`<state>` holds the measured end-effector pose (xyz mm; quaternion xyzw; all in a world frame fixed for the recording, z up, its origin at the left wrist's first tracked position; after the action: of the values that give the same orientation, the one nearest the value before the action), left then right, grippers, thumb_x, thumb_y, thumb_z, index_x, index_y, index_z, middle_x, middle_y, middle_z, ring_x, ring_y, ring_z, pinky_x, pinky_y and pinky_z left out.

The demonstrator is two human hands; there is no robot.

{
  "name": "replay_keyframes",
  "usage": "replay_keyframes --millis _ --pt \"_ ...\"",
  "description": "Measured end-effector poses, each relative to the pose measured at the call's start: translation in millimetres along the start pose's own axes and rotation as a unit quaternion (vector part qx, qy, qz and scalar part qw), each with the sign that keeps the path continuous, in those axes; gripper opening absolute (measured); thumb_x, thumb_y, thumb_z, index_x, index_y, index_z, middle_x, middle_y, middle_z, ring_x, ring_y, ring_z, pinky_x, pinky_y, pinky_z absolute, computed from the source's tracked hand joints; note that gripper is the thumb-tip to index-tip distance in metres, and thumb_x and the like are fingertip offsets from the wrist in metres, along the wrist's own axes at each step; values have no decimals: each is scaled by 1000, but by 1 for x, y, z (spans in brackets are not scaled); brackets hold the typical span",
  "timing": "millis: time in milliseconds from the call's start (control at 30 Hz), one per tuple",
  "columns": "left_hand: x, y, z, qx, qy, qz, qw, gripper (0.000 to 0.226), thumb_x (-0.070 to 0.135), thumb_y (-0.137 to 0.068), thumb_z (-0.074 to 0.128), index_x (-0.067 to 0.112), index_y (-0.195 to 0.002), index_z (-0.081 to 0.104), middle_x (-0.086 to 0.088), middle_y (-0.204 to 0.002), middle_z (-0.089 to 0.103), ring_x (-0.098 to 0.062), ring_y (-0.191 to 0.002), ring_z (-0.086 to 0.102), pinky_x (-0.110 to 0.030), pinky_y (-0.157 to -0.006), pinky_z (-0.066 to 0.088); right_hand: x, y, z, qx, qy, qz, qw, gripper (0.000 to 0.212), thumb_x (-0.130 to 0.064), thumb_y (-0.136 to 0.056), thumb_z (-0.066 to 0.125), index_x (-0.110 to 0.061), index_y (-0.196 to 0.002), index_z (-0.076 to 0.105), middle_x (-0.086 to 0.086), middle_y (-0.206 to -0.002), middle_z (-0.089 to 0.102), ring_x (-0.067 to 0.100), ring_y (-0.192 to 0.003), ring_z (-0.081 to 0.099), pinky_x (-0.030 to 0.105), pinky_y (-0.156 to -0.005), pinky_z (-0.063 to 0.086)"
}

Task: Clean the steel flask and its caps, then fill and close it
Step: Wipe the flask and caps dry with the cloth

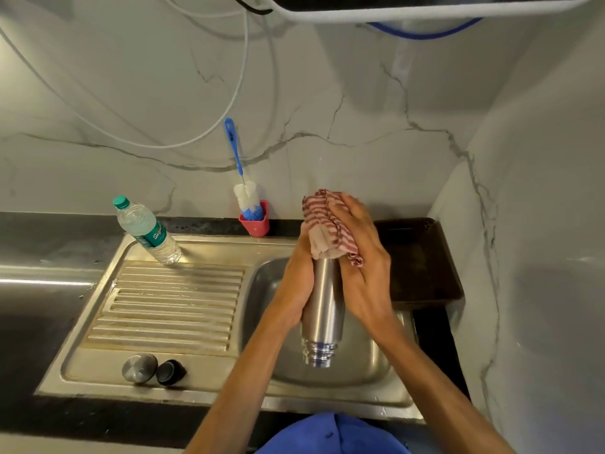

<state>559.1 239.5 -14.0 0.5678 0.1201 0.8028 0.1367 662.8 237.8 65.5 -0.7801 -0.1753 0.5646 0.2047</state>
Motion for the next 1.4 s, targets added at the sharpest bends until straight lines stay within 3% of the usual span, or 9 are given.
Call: replay_keyframes --millis 233,333,500,767,967,1100,1167,1233,1400 --pt "5 -2 -20 15 14 -30 999 61 73 -93 62 12 -95 67 -6 -80 75 -22 -72 74 -36 -73 63 9 60 24 -114 44 -31 992 47 -25 -111 35 -15 -156 41 7 -169 31 31 -156 28 29 -123 34" --pt "23 -7 -41 73 -66 -5 995 103 90 -59 78 16 -129 63 -15 -118 74 -28 -99 73 -52 -97 58 6 98 27 -167 8 -5 986 48 -25 -107 43 -26 -155 45 -7 -169 31 23 -156 30 36 -121 39" --pt "71 -7 -56 110 -83 112 984 68 63 -79 83 34 -131 51 -7 -120 72 -28 -102 77 -45 -86 63 28 139 16 -310 -142 150 928 50 -13 -98 54 -31 -144 60 -11 -158 49 18 -150 41 41 -119 42" --pt "37 5 -48 75 -183 93 976 71 77 -87 63 42 -148 52 11 -128 71 -9 -113 72 -43 -103 57 46 26 -58 26 -192 221 956 36 -11 -103 57 -21 -136 62 -3 -129 71 16 -120 67 33 -104 55" --pt "-2 3 -24 61 -154 38 985 32 23 -112 43 17 -140 58 3 -135 69 -8 -110 68 -20 -84 54 8 7 12 -49 -48 17 998 65 18 -99 50 -17 -154 46 5 -168 33 30 -155 32 57 -119 39" --pt "8 -10 -30 55 -7 -3 998 51 58 -104 52 10 -93 68 -5 -81 76 -21 -77 74 -31 -71 63 15 48 29 -117 -1 -12 993 67 14 -99 52 -19 -157 41 -1 -172 22 33 -155 30 53 -111 49" --pt "19 -16 -38 50 42 -12 998 83 86 -80 64 7 -101 74 -18 -97 77 -32 -92 76 -46 -92 62 17 80 37 -184 -4 -24 983 64 6 -100 52 -23 -157 42 -4 -173 18 31 -157 26 52 -115 46" --pt "32 -22 -66 142 6 40 989 105 92 -70 67 10 -135 66 -23 -132 69 -41 -119 67 -57 -110 49 21 107 37 -241 24 -19 970 72 9 -97 52 -28 -158 42 -10 -173 18 21 -159 20 39 -125 34" --pt "73 -20 -82 132 0 163 978 109 92 -76 59 1 -136 60 -23 -108 71 -36 -90 69 -45 -80 60 64 116 9 -192 -211 256 924 48 7 -98 55 -15 -140 61 -2 -149 59 23 -138 57 28 -100 56"
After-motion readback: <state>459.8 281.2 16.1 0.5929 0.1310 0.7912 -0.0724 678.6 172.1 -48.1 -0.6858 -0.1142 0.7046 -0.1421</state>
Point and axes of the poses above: each hand's wrist, its own y-axis away from the middle knuckle, its own z-axis out of the palm, x = y × z, the point moved 9 cm from there along -y, towards the middle knuckle
